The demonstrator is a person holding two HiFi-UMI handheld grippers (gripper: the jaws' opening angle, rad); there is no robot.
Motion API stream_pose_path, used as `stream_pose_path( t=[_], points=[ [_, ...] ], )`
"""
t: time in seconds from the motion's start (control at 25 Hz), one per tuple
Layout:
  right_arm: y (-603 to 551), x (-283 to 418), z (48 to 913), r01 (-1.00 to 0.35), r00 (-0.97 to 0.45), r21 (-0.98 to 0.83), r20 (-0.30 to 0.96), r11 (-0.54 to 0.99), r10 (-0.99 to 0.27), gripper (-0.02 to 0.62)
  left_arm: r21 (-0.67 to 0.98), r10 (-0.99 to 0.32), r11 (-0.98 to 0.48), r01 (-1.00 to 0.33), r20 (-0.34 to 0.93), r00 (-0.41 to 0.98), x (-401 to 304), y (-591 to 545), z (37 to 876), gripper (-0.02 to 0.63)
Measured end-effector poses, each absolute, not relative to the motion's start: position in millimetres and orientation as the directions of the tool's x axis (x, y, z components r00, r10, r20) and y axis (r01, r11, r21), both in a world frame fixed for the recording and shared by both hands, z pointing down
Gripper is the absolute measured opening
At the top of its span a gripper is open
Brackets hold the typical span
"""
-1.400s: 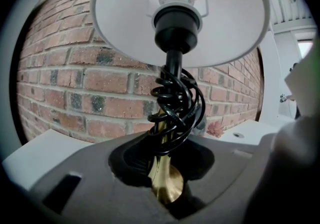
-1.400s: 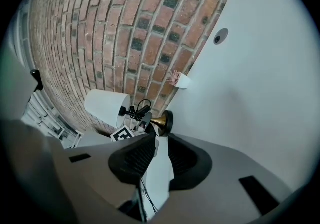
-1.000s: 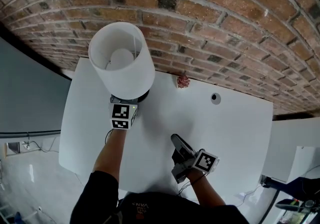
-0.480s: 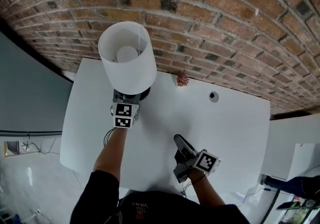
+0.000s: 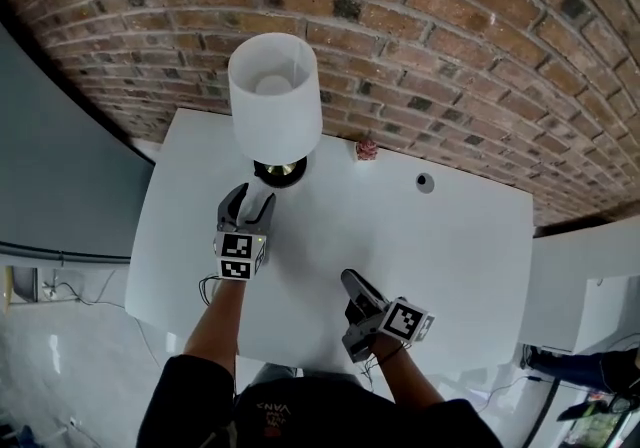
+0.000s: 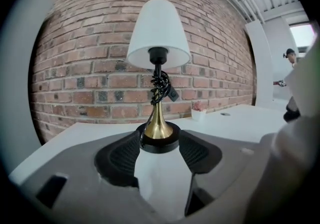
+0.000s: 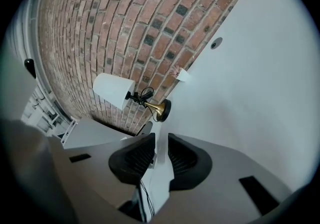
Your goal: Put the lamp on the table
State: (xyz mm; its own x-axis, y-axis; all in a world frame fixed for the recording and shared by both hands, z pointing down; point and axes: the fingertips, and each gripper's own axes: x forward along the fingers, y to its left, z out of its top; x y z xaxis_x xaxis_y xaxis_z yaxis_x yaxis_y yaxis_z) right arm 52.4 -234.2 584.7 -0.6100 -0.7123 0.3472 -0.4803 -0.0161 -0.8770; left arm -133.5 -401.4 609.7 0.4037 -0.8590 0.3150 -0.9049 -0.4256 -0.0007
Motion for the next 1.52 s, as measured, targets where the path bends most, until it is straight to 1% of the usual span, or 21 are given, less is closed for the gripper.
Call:
stream_pose_path(
  t=[0.24, 0.36, 0.44, 0.64, 0.76, 0.84, 0.92, 1.0, 1.04, 1.2, 1.36, 1.52],
  points=[
    [-207.0, 36.5, 586.3, -0.554, -0.607, -0.832, 0.384, 0.023, -0.696, 0.078, 0.032, -0.844, -0.438, -0.899, 0.33, 0.423, -149.0, -332.1, 596.8, 0.247],
    [-192.3, 30.0, 586.2, -0.604, -0.591, -0.796, 0.404, 0.051, -0.698, 0.063, 0.024, -0.845, -0.441, -0.897, 0.325, 0.424, -159.0, -299.0, 583.9, 0.238],
    [-182.7, 25.1, 583.5, -0.622, -0.584, -0.781, 0.404, 0.067, -0.704, 0.049, 0.002, -0.86, -0.429, -0.903, 0.304, 0.41, -168.9, -279.2, 569.9, 0.203],
    [-161.5, 8.7, 570.9, -0.645, -0.574, -0.757, 0.39, 0.105, -0.72, 0.038, -0.007, -0.88, -0.41, -0.912, 0.267, 0.393, -193.0, -235.8, 539.5, 0.169],
    [-150.8, 4.0, 560.5, -0.703, -0.549, -0.694, 0.394, 0.152, -0.737, 0.023, -0.006, -0.879, -0.409, -0.912, 0.27, 0.392, -200.3, -207.9, 528.5, 0.14],
    [-145.4, -0.7, 548.7, -0.732, -0.534, -0.653, 0.373, 0.195, -0.759, 0.003, -0.003, -0.88, -0.408, -0.913, 0.266, 0.393, -202.9, -190.1, 522.6, 0.12],
    [-139.0, -5.0, 538.1, -0.757, -0.522, -0.61, 0.349, 0.234, -0.778, 0.002, 0.005, -0.891, -0.394, -0.919, 0.244, 0.383, -205.9, -174.4, 514.3, 0.078],
    [-132.1, -9.0, 526.9, -0.779, -0.514, -0.566, 0.329, 0.27, -0.793, 0.002, 0.02, -0.899, -0.379, -0.925, 0.227, 0.373, -207.9, -156.9, 503.6, 0.015],
    [-128.7, -11.2, 521.2, -0.786, -0.511, -0.549, 0.318, 0.285, -0.799, 0.002, 0.021, -0.901, -0.38, -0.925, 0.219, 0.375, -207.7, -148.3, 497.9, 0.008],
    [-110.7, -16.2, 510.3, -0.801, -0.501, -0.515, 0.297, 0.306, -0.813, 0.0, 0.055, -0.89, -0.416, -0.908, 0.179, 0.419, -203.1, -117.0, 481.0, 0.008],
    [-86.6, -18.5, 507.1, -0.817, -0.489, -0.486, 0.297, 0.311, -0.82, 0.0, 0.063, -0.866, -0.456, -0.888, 0.196, 0.459, -199.3, -82.0, 477.0, 0.008],
    [-62.6, -22.5, 506.5, -0.828, -0.485, -0.46, 0.3, 0.321, -0.821, 0.0, 0.034, -0.863, -0.467, -0.884, 0.199, 0.464, -201.9, -53.9, 474.5, 0.008]
  ],
)
